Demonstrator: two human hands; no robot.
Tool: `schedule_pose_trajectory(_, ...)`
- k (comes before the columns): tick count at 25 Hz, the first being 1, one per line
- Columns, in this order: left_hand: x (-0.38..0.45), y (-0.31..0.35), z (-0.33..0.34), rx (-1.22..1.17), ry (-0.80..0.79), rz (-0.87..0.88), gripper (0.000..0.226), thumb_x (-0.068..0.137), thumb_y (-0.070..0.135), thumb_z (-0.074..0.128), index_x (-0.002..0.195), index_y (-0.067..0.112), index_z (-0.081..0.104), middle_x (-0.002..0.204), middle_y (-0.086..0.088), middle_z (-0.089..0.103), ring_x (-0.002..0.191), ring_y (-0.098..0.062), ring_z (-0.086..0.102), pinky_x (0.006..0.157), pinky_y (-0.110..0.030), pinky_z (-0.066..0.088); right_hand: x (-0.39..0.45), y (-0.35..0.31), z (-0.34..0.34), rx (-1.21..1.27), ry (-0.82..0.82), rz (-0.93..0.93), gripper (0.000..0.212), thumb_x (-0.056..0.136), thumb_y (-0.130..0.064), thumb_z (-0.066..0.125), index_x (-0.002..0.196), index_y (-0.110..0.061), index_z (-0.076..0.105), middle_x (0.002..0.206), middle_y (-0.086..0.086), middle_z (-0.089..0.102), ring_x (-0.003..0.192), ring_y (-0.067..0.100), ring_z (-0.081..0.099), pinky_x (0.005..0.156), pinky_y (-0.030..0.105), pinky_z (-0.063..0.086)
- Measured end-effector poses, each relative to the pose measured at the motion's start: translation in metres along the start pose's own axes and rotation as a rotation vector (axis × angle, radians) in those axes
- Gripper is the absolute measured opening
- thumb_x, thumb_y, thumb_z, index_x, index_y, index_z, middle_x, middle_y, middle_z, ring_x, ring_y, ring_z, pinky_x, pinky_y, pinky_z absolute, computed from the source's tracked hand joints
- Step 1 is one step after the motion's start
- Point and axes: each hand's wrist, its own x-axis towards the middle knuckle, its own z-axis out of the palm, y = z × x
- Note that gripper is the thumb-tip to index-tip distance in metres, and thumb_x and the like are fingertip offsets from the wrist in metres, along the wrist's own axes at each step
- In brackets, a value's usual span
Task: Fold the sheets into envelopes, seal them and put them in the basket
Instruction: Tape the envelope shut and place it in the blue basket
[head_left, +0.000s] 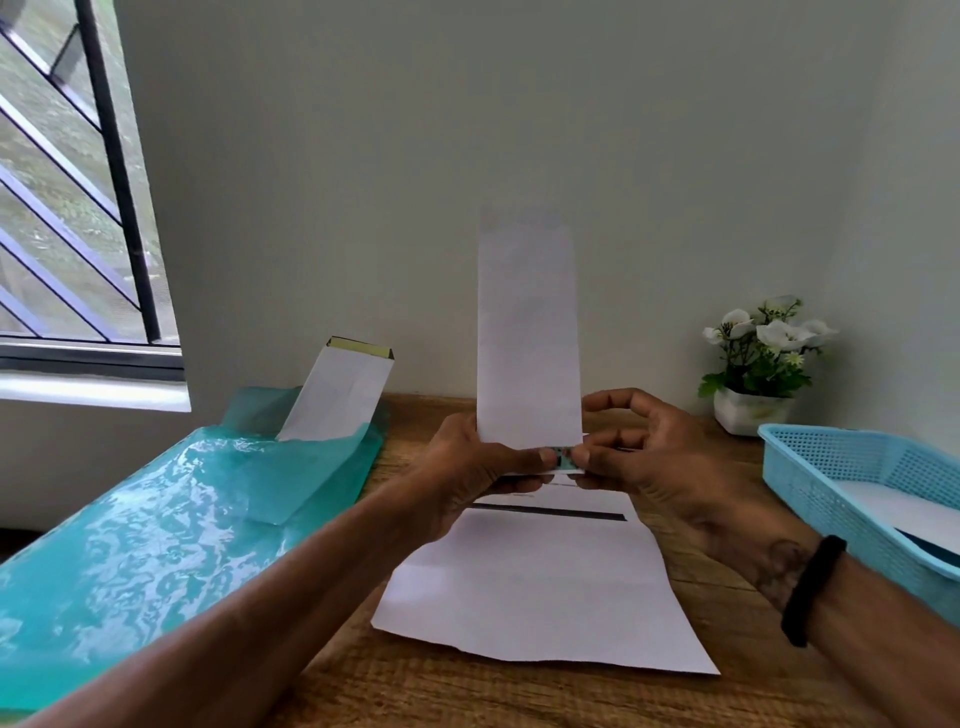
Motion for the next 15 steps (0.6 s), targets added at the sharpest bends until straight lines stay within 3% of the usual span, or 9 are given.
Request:
schedule_pose_trajectory(3,-0.0001,-0.0010,-0.0016,0.002,-0.003,-0.010,0.036,0.081,0.001,0.083,0.111,0.015,0.067,0.101,-0.008,0.077,0.083,-0.019,0.079,0.071,-0.024,0.063,0.0010,0.0048,0.0006,-0.002,-0.028,0.013,0.058,0.070,0.008,0.088,0.120,-0.015,0.069,0.102,0.019,0.079,0.095,0.034,0.078,0.082,0.045,0.065)
schedule_pose_trajectory(7,0.0020,-0.0003,-0.0020,0.011,-0.016,-0.008,0.045,0.080,-0.003,0.083,0.118,0.012,0.066,0.107,-0.010,0.076,0.089,-0.022,0.079,0.071,-0.025,0.064,0.0014,0.0056,-0.0025,0.124,-0.036,0.052,0.053,0.071,0.017,0.080,0.118,-0.005,0.069,0.098,0.024,0.078,0.091,0.038,0.078,0.074,0.040,0.066)
schedule_pose_trajectory(12,0.0038,-0.0007,-0.0056,-0.015,-0.033,-0.048,0.046,0.081,-0.006,0.081,0.118,0.014,0.064,0.112,-0.012,0.074,0.094,-0.025,0.078,0.073,-0.030,0.065,0.0020,0.0094,-0.0037,0.194,-0.066,0.078,0.050,0.074,0.024,0.073,0.117,-0.001,0.070,0.104,0.028,0.077,0.099,0.043,0.076,0.076,0.042,0.066)
schedule_pose_trajectory(15,0.0083,-0.0009,-0.0061,-0.030,-0.030,-0.046,0.050,0.084,0.005,0.082,0.129,0.013,0.060,0.119,-0.013,0.072,0.105,-0.028,0.075,0.079,-0.035,0.066,0.0042,0.0101,-0.0058,0.104,-0.068,0.074,0.048,0.077,0.023,0.074,0.117,-0.003,0.070,0.097,0.022,0.079,0.094,0.036,0.078,0.074,0.041,0.066)
